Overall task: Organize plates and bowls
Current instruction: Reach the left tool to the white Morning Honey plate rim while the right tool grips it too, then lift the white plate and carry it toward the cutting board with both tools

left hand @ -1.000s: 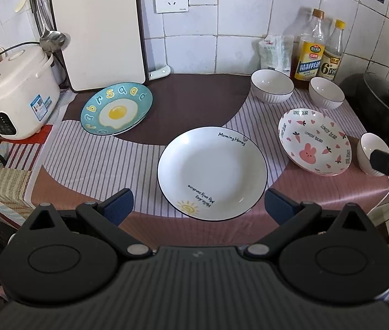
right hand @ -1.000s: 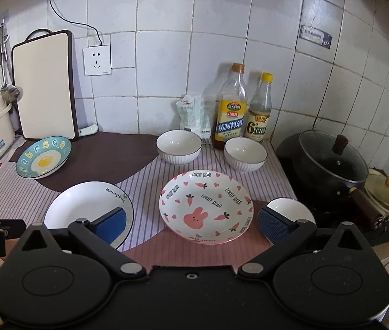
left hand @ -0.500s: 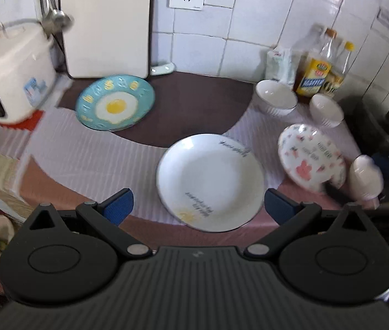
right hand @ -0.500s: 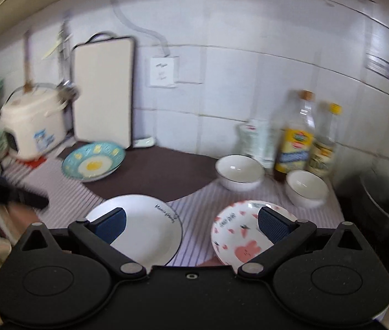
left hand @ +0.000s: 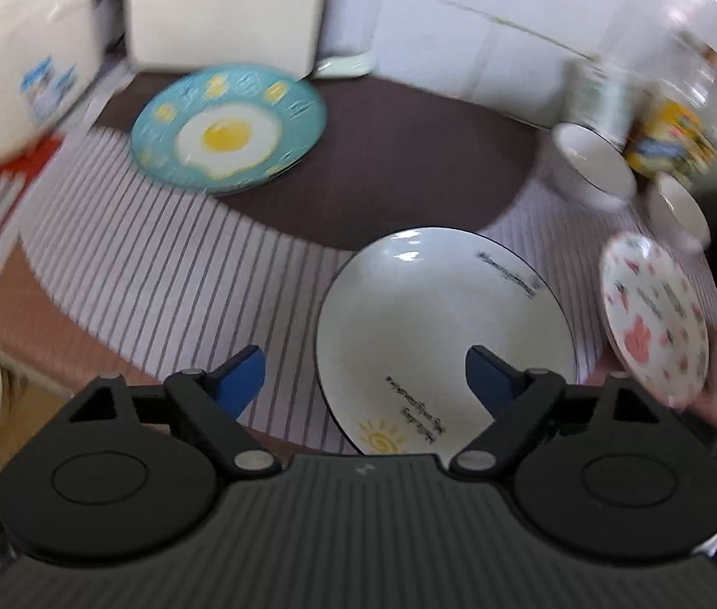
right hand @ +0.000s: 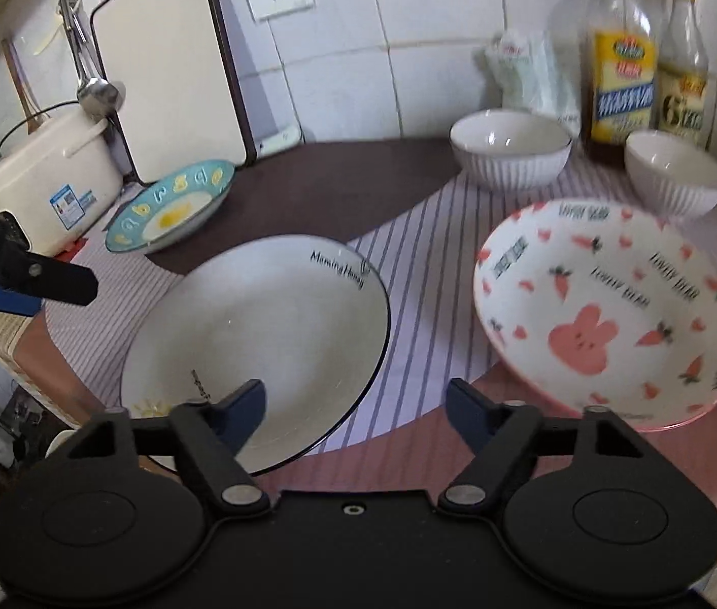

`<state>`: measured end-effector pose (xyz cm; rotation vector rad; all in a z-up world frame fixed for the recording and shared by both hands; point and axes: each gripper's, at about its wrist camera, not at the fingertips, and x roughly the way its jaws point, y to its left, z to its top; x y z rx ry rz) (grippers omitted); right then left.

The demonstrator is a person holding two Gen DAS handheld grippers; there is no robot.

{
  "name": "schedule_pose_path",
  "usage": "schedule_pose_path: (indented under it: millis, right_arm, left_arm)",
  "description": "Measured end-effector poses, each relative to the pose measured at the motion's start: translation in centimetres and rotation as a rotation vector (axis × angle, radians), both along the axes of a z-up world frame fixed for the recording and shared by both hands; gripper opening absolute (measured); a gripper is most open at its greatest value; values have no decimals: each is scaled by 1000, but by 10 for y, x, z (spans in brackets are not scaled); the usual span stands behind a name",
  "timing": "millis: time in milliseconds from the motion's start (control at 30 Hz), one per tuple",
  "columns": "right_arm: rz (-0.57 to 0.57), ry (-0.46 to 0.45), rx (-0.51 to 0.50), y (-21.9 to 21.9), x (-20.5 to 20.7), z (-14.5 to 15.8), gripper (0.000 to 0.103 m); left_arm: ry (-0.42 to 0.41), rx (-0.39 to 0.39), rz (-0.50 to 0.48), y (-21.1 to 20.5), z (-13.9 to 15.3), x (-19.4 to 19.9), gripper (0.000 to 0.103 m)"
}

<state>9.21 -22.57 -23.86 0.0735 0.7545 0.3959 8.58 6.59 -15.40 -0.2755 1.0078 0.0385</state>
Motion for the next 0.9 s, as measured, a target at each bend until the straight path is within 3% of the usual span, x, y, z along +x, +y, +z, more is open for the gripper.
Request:
schedule_pose_path:
  millis: [67,167,300,367,433,533,633,667,700,900]
  right_arm:
    - [0,37,46,0,5,-7,71]
    - [-3,71,81,4,10,-16,68]
    - [-28,131,147,5,19,-28,56]
    - [-53,160,174,4,23,-33,48]
    - [-73,176,184,4,24,-35,42]
    - [-101,189,201,4,24,-33,32]
    - [-144,215,205,4,26,-36,20]
    - [-150,221,203,3,28,-36,19]
    - [-155,223,208,3,27,-36,18]
    - [-160,225,210,4,24,-37,19]
  left_arm:
    - [-24,-23,-26,3,-1,6,85]
    - [-25,11,-64,2,-9,17,85]
    - [52,24,-117,6,-37,38,82]
    - [132,16,-193,6,-58,51,78]
    - [140,75,-207,6,-67,54,75]
    - [134,78,-240,10,-69,60,74]
    - [195,35,-248,16,-76,69,46]
    - [207,22,-257,18,-79,72,29]
    - [202,-4,-268,21,-79,73,22]
    - [211,6,-339,16,-80,75,23]
